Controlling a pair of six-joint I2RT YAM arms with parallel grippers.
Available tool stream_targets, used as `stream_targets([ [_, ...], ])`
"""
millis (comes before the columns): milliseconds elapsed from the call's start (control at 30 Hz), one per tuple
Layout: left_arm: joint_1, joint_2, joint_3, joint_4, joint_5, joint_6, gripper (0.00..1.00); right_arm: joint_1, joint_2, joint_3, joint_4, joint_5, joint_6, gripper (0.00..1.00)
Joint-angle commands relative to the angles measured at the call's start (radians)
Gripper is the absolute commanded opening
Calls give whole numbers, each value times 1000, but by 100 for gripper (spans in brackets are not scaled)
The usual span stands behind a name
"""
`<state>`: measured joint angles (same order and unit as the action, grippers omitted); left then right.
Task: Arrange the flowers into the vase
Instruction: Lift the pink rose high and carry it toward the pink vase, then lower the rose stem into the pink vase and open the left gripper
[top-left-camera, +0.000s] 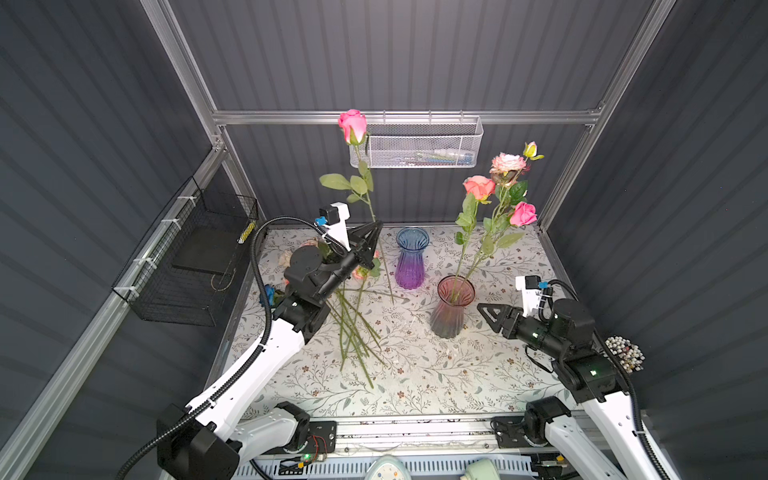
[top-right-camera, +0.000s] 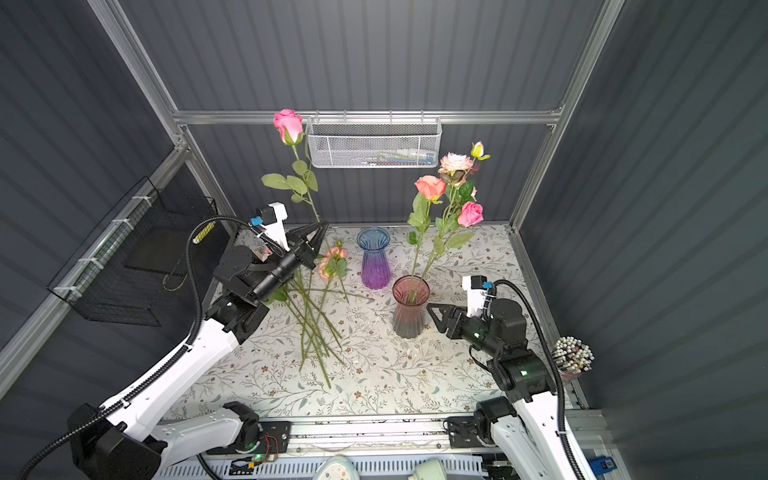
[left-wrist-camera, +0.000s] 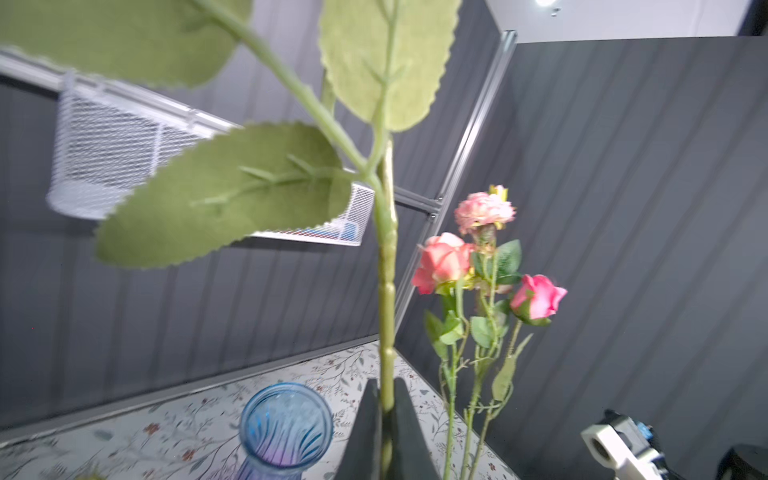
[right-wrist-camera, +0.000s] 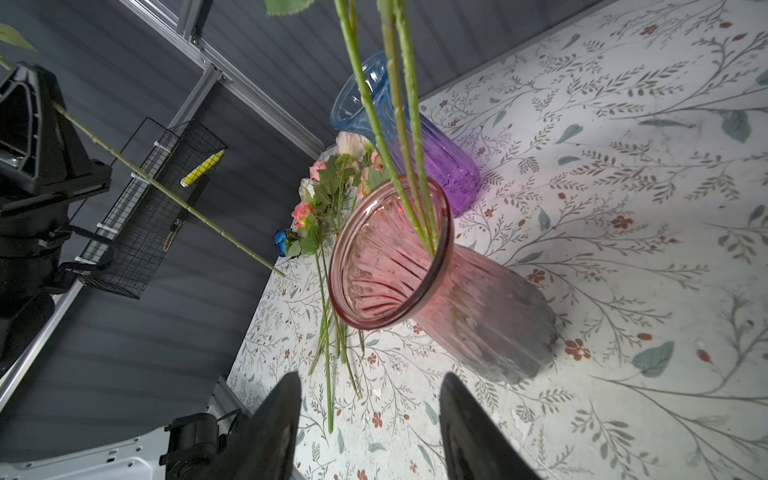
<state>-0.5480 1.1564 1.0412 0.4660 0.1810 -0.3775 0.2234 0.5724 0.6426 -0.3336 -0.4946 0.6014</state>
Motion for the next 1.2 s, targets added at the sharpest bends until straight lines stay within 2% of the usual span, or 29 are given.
stream_targets([
  [0, -34, 41, 68, 105, 21, 90, 0, 5, -7, 20, 23, -39, -4, 60],
  [233, -166, 167, 202, 127, 53, 109, 0, 5, -11, 19, 0, -171, -16, 68],
  [400, -247, 244, 278, 148, 66, 133, 0, 5, -29, 19, -32, -111, -30, 68],
  [833, -292, 347, 399, 138, 87, 131, 0, 4, -45, 17, -50, -82, -45, 69],
  [1167, -302, 422, 345, 170, 65, 156, 0, 5, -50, 2, -50, -77, -46, 69],
])
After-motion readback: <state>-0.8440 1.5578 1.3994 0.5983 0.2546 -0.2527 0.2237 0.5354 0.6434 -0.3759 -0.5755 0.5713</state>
